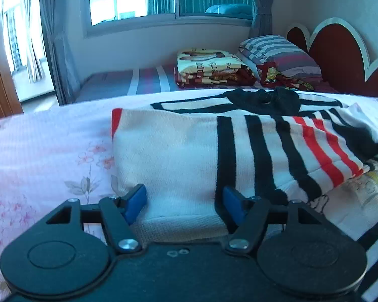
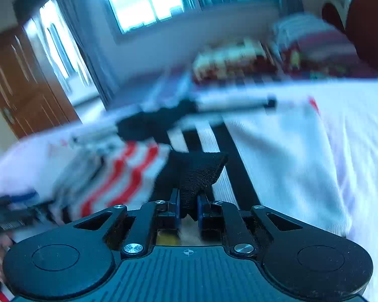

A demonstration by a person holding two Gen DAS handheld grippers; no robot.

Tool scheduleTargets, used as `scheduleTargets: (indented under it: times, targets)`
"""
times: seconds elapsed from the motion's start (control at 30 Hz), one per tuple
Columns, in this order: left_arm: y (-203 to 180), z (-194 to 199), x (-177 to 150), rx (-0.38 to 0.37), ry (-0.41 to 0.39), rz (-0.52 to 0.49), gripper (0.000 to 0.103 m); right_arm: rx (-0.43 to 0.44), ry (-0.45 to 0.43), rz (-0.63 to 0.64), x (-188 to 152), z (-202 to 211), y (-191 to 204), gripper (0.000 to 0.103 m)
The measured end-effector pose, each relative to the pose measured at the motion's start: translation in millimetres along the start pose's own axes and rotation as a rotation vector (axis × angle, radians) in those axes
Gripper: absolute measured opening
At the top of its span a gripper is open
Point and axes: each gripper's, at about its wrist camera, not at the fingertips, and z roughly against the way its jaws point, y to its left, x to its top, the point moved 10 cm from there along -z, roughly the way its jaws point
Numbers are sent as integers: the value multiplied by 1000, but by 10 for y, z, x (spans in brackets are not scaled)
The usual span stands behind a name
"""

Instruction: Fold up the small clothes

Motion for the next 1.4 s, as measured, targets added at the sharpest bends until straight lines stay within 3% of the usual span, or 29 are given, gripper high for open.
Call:
scheduleTargets:
  times: [0.07, 0.13, 0.17, 0.23, 0.33, 0.43, 0.5, 0.87, 1.13, 1.2, 1.27, 1.4]
  targets:
    - [1, -1, 28, -4, 17, 10, 69, 10, -7, -13, 26, 21, -6, 12]
    - [5, 89, 69, 6, 21, 28, 67, -48, -37, -27, 93, 150, -60, 26]
    - [-21, 166, 102, 23, 10, 24, 69, -76, -88, -2, 148, 274, -55, 26]
    - [-138, 267, 184, 0, -20, 40, 71, -49, -130, 51, 190, 399, 64, 26]
    - [-439, 222, 225, -40, -24, 39, 75, -9, -106, 162, 134, 319, 326, 26]
    - [-603, -8, 78, -28, 54, 21, 84, -119, -13, 232, -23, 25, 246, 26]
    - [-549, -30, 44, -43, 30, 64, 88, -81, -35, 195, -27, 43, 196, 26]
    - [-575, 32, 40, 14, 60, 26, 88, -56, -37, 190, 34, 178, 90, 26]
    - [-567, -21, 51, 22, 92, 38, 91, -31, 32, 205, 3, 113, -29, 26]
    - [-536, 88, 92, 24, 108, 37, 85, -39, 16, 194, 36, 279, -37, 26]
    - [-518, 347, 87, 2, 67, 38, 85, 1, -10, 171, 8, 551, -52, 26]
    - [-288, 961, -344, -9, 63, 81, 76, 92, 40, 76, -334, 1145, -204, 26]
